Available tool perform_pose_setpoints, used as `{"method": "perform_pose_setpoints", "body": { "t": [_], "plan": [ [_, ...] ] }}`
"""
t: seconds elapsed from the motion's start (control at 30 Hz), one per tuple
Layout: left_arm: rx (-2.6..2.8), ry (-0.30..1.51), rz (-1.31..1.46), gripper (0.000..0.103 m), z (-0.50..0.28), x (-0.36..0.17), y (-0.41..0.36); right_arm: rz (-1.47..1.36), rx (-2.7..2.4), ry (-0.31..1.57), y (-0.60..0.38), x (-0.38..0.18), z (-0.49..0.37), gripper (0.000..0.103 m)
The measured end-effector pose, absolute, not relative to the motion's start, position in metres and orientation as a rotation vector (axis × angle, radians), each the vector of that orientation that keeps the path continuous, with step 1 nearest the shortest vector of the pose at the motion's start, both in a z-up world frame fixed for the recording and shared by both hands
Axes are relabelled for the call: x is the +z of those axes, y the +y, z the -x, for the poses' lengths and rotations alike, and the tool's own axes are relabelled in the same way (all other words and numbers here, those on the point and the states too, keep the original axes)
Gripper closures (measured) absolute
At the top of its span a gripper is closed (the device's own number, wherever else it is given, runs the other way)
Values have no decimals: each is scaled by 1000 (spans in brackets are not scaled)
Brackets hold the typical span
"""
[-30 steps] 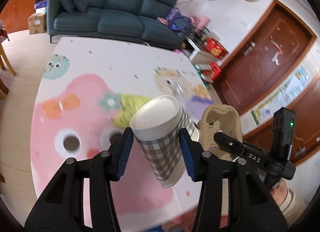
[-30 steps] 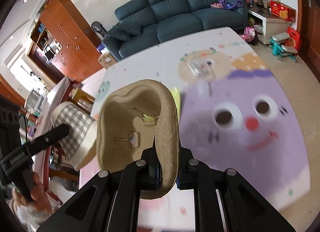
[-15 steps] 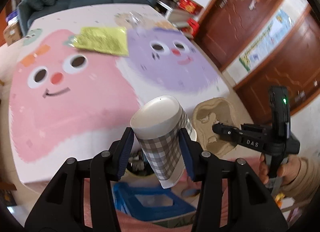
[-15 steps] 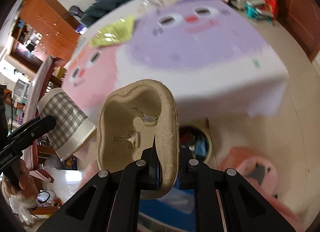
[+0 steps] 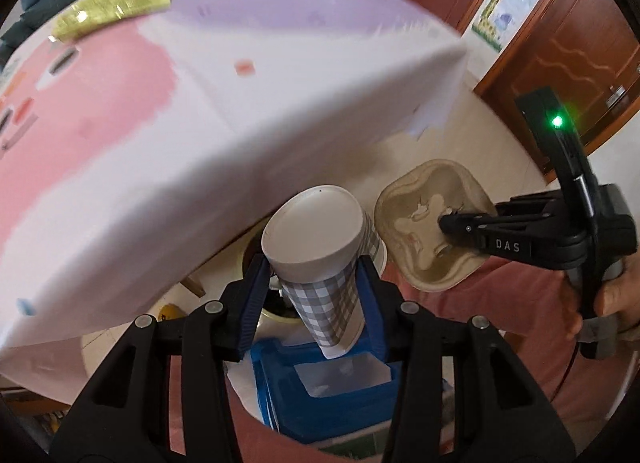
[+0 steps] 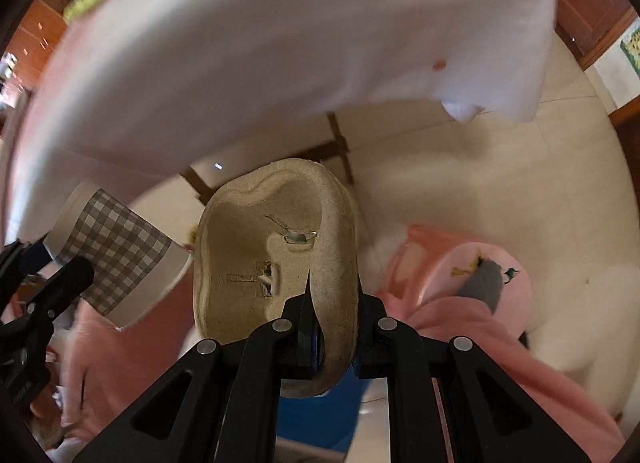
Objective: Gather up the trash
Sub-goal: 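Carry the checkered cup with the left tool while the right tool carries the cup holder to the bin, then open both tools over the black bin to drop the cup and holder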
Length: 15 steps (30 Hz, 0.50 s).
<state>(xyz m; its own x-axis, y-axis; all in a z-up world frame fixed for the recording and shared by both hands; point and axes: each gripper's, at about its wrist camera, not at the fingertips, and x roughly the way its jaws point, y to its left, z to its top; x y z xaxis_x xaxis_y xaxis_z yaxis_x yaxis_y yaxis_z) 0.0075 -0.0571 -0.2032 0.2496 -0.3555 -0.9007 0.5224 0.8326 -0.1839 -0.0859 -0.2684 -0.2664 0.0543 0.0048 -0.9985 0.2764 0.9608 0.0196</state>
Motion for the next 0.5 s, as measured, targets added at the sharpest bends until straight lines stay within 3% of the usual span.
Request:
{"method": "perform_pose_setpoints", "body": {
  "t": [0.2,0.5],
  "plan": [
    [-570,1212,-247,62,4,-276,-75,-129,-240,1599,-261,-347,78,92],
    [-542,1297,-283,62,-1,-381,-90,-205,-249,1651,-259,-440,48,92]
  ]
}}
